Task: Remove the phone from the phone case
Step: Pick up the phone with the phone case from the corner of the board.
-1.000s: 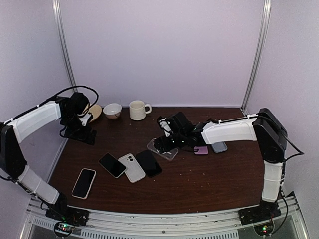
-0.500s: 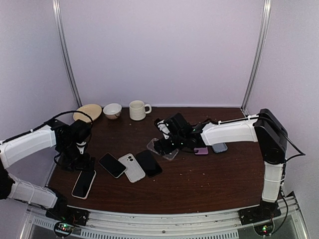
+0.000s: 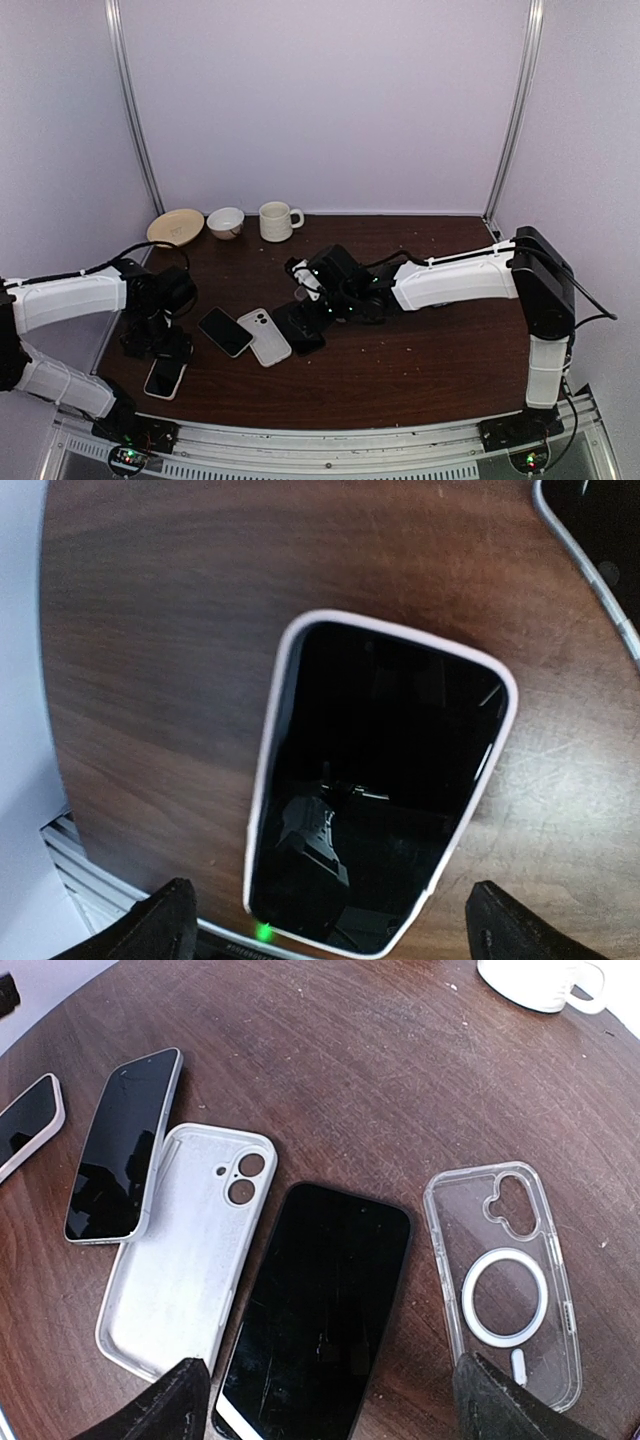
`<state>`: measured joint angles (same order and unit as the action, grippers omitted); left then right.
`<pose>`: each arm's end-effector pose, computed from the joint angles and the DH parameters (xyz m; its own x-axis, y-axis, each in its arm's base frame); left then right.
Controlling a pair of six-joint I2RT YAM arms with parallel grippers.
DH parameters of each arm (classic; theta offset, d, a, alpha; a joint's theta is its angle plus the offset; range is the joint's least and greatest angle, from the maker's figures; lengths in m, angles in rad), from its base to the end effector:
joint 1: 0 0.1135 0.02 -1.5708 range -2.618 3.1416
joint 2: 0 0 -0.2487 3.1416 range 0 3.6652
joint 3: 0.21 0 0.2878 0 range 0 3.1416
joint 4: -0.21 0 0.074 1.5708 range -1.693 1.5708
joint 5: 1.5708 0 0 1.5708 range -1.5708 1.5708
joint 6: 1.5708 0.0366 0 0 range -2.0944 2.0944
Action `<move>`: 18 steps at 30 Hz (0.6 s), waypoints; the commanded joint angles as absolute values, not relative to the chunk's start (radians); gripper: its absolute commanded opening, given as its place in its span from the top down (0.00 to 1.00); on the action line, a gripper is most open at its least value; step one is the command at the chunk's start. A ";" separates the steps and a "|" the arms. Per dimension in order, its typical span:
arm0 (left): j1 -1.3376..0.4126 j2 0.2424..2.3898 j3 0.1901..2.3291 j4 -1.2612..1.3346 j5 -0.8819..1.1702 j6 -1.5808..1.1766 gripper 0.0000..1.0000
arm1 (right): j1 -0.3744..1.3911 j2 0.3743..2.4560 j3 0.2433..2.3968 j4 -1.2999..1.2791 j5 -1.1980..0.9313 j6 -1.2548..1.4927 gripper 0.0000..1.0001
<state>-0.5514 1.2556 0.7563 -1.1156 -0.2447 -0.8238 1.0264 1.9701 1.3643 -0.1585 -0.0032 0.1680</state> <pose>0.1869 -0.1045 0.1584 -0.9578 -0.2467 -0.1476 -0.2728 0.9417 0.1968 0.2392 0.3953 0.1551 -0.4966 -0.4974 -0.7113 -0.7846 0.6077 0.1229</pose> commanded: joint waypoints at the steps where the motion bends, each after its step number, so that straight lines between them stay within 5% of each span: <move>1: -0.534 1.290 0.680 -0.944 -0.158 -0.775 0.03 | 1.035 1.968 1.371 -0.152 0.003 0.187 0.11; 13: -0.437 1.388 0.578 -0.762 -0.124 -0.735 0.03 | 1.037 1.953 1.351 -0.158 0.002 0.185 0.11; 18: -0.434 1.386 0.578 -0.757 -0.141 -0.721 0.17 | 1.037 1.949 1.350 -0.172 0.004 0.180 0.10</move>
